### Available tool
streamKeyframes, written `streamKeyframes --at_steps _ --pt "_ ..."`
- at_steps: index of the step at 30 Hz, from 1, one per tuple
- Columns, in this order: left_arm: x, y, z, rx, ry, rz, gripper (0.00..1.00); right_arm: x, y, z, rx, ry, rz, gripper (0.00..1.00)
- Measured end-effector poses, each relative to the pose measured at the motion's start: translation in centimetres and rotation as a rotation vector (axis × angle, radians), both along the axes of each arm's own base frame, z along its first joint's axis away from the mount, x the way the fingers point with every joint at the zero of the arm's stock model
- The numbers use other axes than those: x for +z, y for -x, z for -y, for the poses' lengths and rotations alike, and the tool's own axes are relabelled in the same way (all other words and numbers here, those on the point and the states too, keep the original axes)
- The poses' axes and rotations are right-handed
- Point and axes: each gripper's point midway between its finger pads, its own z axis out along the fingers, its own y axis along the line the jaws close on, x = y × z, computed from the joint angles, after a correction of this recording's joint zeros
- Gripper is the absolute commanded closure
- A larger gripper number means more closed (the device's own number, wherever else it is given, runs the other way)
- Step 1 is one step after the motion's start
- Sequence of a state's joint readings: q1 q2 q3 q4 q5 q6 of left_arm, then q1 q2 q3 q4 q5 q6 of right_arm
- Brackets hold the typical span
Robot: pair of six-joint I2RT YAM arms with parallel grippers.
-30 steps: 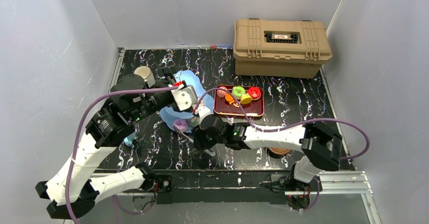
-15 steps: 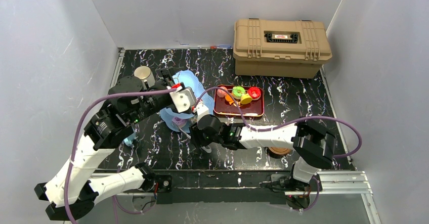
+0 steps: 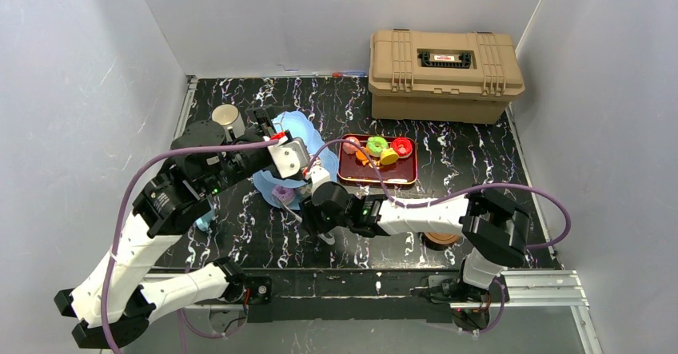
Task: Serve the afternoon tea
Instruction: Place the desert on the desert table.
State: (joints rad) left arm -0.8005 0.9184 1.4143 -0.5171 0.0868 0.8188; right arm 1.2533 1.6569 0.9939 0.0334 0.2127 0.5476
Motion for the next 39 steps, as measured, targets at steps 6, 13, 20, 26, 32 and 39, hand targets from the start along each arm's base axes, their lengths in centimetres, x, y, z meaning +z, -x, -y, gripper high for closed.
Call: streamKeyframes --at_steps 6,13,20,26,32,39 --pt "0.0 0.0 0.0 0.000 0.001 0.001 0.19 -0.4 0.5 0.4 0.012 0.025 -0.014 0.45" --pt "0.0 0.1 0.0 -0.002 0.002 0.000 0.19 0.5 0.7 1.1 0.012 0.028 -0.014 0.41" --pt "0.0 0.1 0.0 -0.003 0.002 0.000 0.19 0.5 1.0 1.3 0.020 0.036 -0.025 0.36" --pt "0.0 0.1 0.0 -0.003 0.002 0.000 0.19 0.4 1.2 1.3 0.028 0.036 -0.032 0.36" --pt "0.0 0.1 0.0 -0.003 0.002 0.000 0.19 0.5 1.1 1.3 0.024 0.036 -0.024 0.36" --pt "0.0 0.1 0.0 -0.003 0.002 0.000 0.19 2.6 0.6 2.2 0.004 0.024 0.014 0.36"
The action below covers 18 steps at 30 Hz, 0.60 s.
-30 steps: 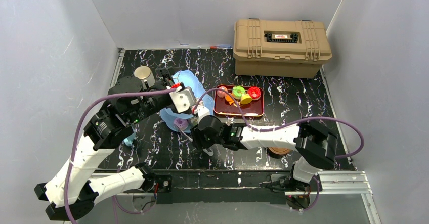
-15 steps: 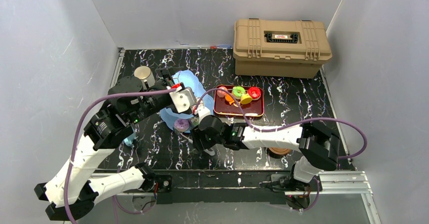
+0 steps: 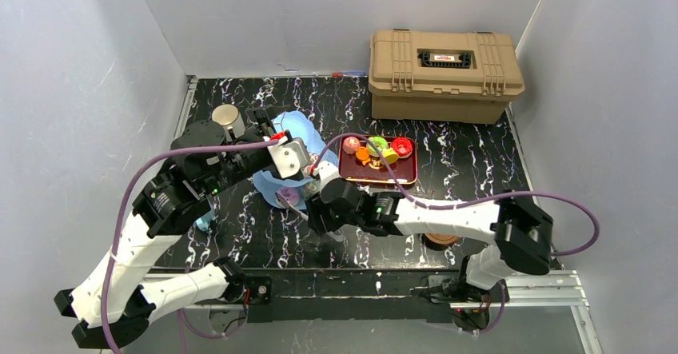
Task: Serve the afternoon tea
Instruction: Place the desert on the desert table, then pick up the desert from the tray.
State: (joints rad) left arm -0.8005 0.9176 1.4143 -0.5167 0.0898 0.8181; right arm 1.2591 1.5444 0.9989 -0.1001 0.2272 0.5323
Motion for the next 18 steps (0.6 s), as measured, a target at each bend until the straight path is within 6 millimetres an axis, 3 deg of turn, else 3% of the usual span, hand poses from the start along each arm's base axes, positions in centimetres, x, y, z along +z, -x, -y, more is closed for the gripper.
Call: streamKeyframes --at_steps 5,13,18 --pt "0.0 0.0 0.0 0.000 0.000 0.000 0.20 2.7 0.3 1.2 -0.010 -0.049 0.013 0.36" --pt "0.0 0.0 0.0 0.000 0.001 -0.001 0.20 2.4 1.8 7.2 -0.041 0.004 -0.010 0.36" --pt "0.0 0.0 0.0 0.000 0.003 -0.004 0.21 2.9 1.4 9.9 -0.089 0.017 -0.018 0.37"
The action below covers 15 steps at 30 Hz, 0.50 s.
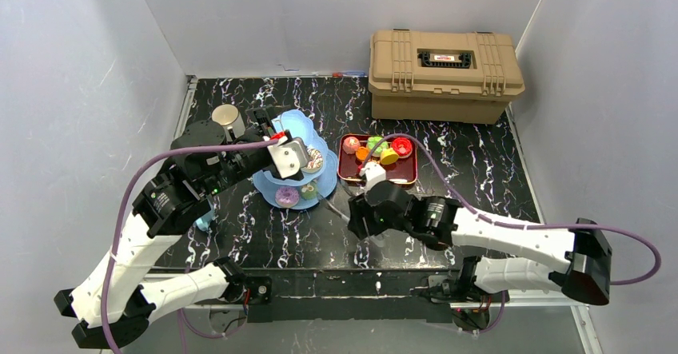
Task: Serve the afternoon tea
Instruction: Pick up the desert from the tray.
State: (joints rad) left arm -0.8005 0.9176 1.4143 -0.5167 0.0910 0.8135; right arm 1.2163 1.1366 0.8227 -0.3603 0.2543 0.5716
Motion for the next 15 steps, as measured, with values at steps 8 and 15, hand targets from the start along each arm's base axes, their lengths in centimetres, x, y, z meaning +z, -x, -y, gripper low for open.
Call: streamKeyframes --at_steps 8,15 --pt "-0.3 -0.2 0.2 0.002 0.002 -0.019 0.21 0.0 -5.3 7.1 -0.234 0.042 -0.028 0.37" --pt "-1.2 -0.4 0.6 0.009 0.000 -0.062 0.21 -0.1 -10.4 10.8 -0.366 0.098 -0.061 0.38"
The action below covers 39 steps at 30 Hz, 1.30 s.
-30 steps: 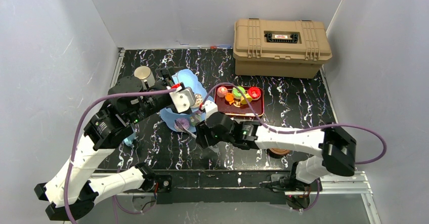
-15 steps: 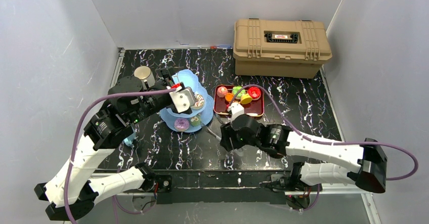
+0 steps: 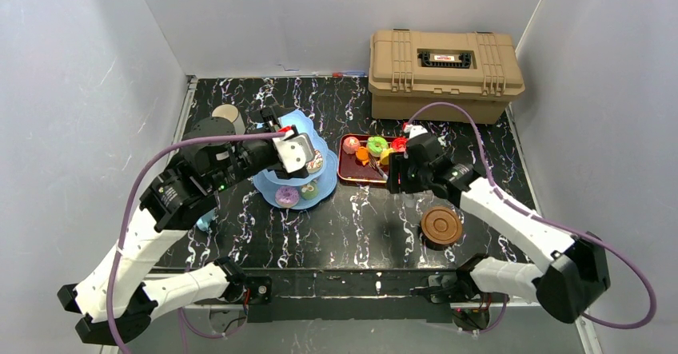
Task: Serve the afternoon tea
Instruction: Pick up the desert from the tray.
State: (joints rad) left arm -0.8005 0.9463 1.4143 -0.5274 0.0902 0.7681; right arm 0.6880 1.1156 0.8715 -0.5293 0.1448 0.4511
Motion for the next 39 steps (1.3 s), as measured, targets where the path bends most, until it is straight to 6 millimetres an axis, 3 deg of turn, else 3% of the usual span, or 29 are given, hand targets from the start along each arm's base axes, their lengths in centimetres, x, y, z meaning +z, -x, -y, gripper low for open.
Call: streamKeyframes --at_steps 7,14,26,34,39 --pt "-0.3 0.0 0.0 0.002 -0.001 -0.016 0.21 -1.0 -2.3 0.2 0.017 0.032 -0.048 0.38" --pt "-0.2 0.1 0.0 0.002 0.000 -0.013 0.21 0.4 -3.9 0.9 -0.011 0.026 -0.015 0.38" --pt "0.1 0.3 -0.2 0.001 0.009 -0.003 0.21 -0.2 -3.7 1.4 -0.025 0.041 -0.039 0.42" --pt "0.1 0.3 -0.3 0.001 0.006 -0.001 0.21 -2.5 -3.9 1.7 -0.034 0.074 -0.089 0.39" --pt "0.1 0.3 -0.3 0.000 0.005 0.001 0.21 -3.2 -4.2 1.5 -0.025 0.079 -0.098 0.47"
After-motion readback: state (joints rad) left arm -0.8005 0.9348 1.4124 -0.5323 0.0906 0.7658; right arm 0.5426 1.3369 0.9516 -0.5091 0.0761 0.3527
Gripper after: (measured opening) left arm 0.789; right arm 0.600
